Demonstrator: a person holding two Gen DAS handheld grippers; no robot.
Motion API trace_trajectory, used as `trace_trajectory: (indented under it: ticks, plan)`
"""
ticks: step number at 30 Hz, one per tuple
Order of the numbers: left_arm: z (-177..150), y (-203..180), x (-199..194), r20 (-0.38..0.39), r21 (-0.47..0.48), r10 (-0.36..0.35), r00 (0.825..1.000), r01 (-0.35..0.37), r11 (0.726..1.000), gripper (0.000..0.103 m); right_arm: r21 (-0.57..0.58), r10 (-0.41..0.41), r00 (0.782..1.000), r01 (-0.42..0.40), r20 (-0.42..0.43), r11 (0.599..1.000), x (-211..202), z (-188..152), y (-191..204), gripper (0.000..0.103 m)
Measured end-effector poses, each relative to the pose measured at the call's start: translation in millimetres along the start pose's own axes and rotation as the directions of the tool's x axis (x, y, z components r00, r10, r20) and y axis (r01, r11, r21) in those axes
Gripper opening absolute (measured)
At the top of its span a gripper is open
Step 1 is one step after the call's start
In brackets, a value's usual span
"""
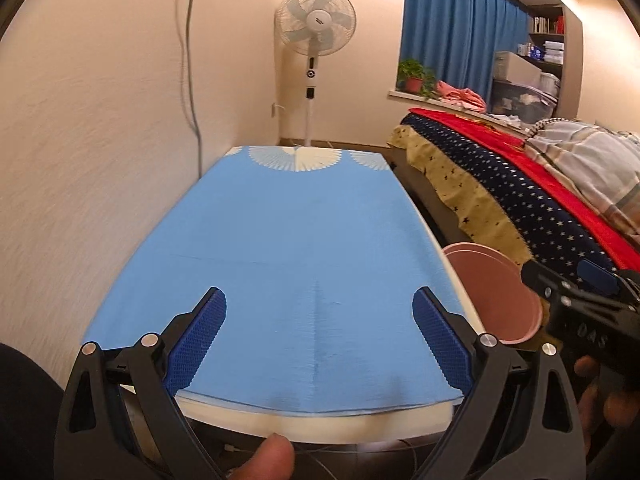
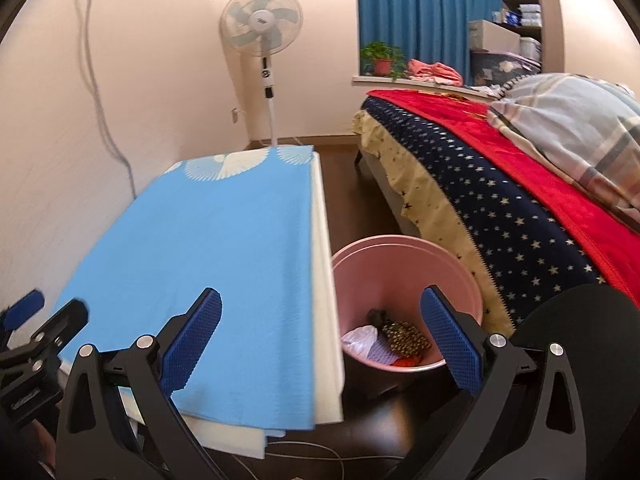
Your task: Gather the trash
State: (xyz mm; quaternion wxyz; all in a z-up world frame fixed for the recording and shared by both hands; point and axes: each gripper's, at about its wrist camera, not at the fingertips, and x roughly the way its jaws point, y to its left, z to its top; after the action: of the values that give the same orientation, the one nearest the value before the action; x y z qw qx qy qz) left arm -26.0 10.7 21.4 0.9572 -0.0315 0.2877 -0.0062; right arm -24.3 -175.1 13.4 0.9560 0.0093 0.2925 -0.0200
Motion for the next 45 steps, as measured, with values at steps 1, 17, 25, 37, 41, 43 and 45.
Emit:
trace_trajectory:
  ticks: [1,17,25,37,41,43,45]
  plan:
    - [-2,0,1,0.001,0.0,0.006,1.0,-0.006,1.0,0.091,-0.007,-0.002,1.0,0.002,-0.003,1.0,2,-1,3,0.098]
    - [-6,6,13,-0.033,-0.043,0.003,0.999,-0.004,0.999,0.095,-0.016,-0.033,0.999,0.033,-0.028,0.999,19,-6,10,0.098]
    - [-11,2,15,-0.046,-0.029,0.001,0.999,-0.002,1.0,0.095,-0.01,-0.032,0.999,0.032,-0.025,0.999,21,-4,9,0.098]
    - [-10,1,18,-0.053,-0.02,0.003,0.999,-0.004,1.0,0.095,-0.008,-0.035,0.999,0.035,-0.025,0.999,22,-3,7,0.098]
    - [-11,1,17,-0.056,-0.02,-0.001,0.998,0.0,1.0,0.095,-0.008,-0.035,0.999,0.035,-0.024,0.999,22,-4,7,0.098]
    - [-11,1,17,-0.055,-0.02,-0.001,0.998,0.0,1.0,0.095,-0.008,-0.035,0.999,0.034,-0.025,0.999,22,-4,7,0.098]
    - [-11,1,17,-0.056,-0.02,-0.001,0.998,0.0,1.0,0.095,-0.011,-0.034,0.999,0.034,-0.024,0.999,22,-4,6,0.098]
